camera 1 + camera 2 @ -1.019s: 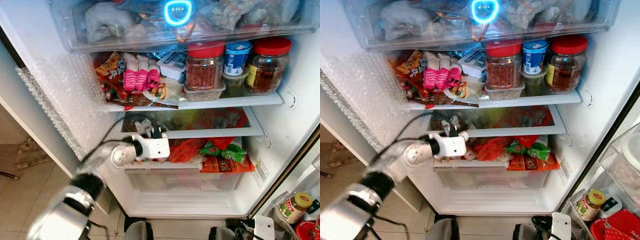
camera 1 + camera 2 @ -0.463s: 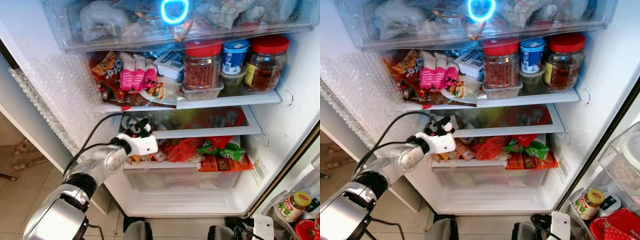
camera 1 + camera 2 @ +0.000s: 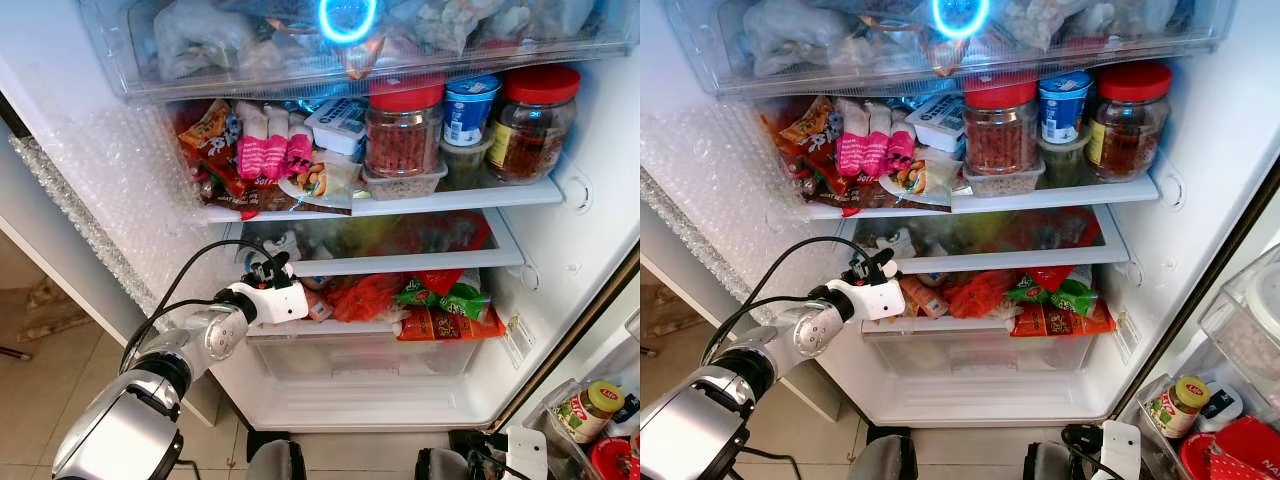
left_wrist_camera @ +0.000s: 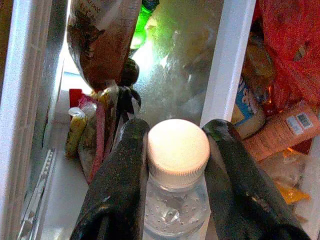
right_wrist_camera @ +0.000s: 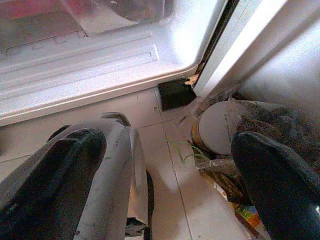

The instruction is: Restocking fridge

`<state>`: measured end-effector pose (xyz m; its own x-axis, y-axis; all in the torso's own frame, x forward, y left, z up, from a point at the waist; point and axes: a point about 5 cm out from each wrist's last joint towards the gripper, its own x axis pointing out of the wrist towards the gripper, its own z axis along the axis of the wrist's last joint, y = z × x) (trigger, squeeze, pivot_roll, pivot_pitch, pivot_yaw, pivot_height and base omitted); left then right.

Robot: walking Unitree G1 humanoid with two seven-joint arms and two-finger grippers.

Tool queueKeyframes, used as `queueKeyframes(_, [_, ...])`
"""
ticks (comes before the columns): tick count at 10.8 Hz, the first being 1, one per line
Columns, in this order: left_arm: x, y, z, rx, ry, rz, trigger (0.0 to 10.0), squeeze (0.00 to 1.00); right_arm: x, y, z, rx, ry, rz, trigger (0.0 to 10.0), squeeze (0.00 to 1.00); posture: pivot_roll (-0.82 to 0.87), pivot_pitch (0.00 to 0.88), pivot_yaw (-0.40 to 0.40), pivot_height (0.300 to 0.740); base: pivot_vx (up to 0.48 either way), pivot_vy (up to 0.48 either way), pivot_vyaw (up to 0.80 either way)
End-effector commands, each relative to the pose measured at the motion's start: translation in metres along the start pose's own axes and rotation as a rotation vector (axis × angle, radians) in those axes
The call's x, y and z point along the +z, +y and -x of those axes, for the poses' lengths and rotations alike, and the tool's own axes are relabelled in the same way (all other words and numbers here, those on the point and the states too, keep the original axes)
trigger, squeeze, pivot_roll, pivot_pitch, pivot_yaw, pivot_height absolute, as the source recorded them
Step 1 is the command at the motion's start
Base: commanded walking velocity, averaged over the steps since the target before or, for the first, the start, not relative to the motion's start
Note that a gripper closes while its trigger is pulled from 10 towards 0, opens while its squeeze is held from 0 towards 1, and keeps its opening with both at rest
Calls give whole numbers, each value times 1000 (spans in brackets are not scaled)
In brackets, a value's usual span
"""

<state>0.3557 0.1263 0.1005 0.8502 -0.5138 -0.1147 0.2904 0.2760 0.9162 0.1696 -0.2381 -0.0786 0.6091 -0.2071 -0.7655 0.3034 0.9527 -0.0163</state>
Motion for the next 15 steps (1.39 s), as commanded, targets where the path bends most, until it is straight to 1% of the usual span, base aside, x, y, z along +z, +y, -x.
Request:
queueKeyframes(1, [-2, 0, 0, -18, 12, 12, 10000, 0, -15, -5, 3, -24, 58, -15, 10000, 0, 13, 54, 112, 614, 277, 0, 0])
queueKeyframes(3, [-3, 3, -1, 1, 26, 28, 10000, 0, -14, -5, 3, -23, 60, -13, 10000, 0, 20, 55, 108, 614, 283, 0, 0])
queueKeyframes(7, [0, 4, -3, -6, 7, 35, 10000, 0, -14, -5, 3, -20, 57, -11, 10000, 0, 21, 57, 108, 614, 285, 0, 0])
queueKeyframes(9, [2, -2, -1, -72, -24, 32, 10000, 0, -14, -5, 3, -19, 58, -10, 10000, 0, 21, 61, 108, 614, 0, 0, 0])
queueKeyframes(10, [-1, -10, 4, -130, -30, 7, 10000, 0, -14, -4, 3, -19, 59, -10, 10000, 0, 19, 66, 111, 614, 0, 0, 0])
queueKeyframes(11, [-6, -14, 8, -171, -16, -5, 10000, 0, -15, -4, 3, -19, 59, -10, 10000, 0, 18, 71, 115, 614, 0, 0, 0])
queueKeyframes(12, [-11, -19, 12, -207, 10, -35, 10000, 0, -16, -3, 4, -19, 59, -12, 10000, 0, 13, 77, 124, 614, 0, 0, 0])
queueKeyframes(13, [-11, -20, 12, -213, 11, -36, 10000, 0, -16, -3, 4, -19, 59, -14, 10000, 0, 9, 79, 126, 614, 0, 0, 0])
queueKeyframes(14, [-12, -22, 9, -198, 46, -82, 10000, 0, -17, -2, 4, -19, 58, -18, 10000, 0, -3, 88, 132, 614, 0, 0, 0])
queueKeyframes(15, [-13, -22, 8, -183, 77, -111, 10000, 0, -18, -2, 4, -19, 58, -23, 10000, 0, -19, 99, 139, 614, 0, 0, 0])
